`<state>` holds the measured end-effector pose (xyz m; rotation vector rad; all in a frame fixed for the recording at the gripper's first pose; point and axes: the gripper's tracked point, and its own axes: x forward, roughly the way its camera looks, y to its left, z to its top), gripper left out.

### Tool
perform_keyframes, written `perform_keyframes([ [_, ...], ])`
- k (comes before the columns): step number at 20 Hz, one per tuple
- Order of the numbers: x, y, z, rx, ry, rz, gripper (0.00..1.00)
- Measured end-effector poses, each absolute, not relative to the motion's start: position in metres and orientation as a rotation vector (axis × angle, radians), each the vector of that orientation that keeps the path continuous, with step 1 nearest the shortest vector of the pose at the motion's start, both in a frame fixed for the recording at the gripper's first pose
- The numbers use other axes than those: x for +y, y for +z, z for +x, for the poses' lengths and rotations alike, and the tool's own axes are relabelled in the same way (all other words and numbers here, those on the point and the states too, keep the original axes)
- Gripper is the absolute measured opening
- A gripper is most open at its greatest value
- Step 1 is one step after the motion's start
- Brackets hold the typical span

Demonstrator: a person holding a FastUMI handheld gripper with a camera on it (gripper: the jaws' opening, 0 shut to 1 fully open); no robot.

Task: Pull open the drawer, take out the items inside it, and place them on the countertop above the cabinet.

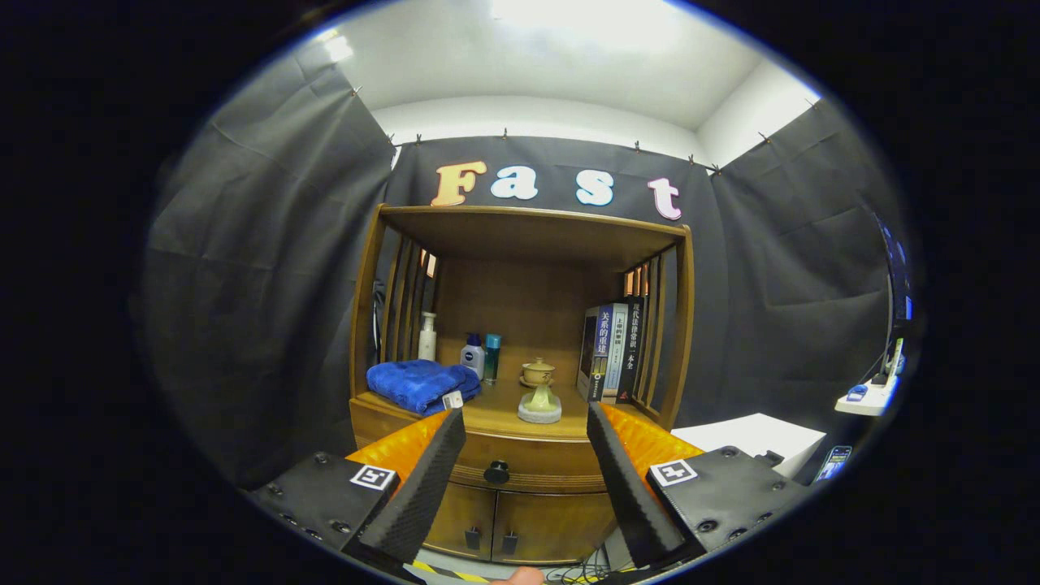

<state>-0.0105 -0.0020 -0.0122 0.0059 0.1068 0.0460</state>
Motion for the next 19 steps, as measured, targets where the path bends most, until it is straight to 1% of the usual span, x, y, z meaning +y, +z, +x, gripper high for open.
perform_keyframes([
  [19, -0.002, -0.031, -0.002, 0.139, 0.030, -0.004, 0.98],
])
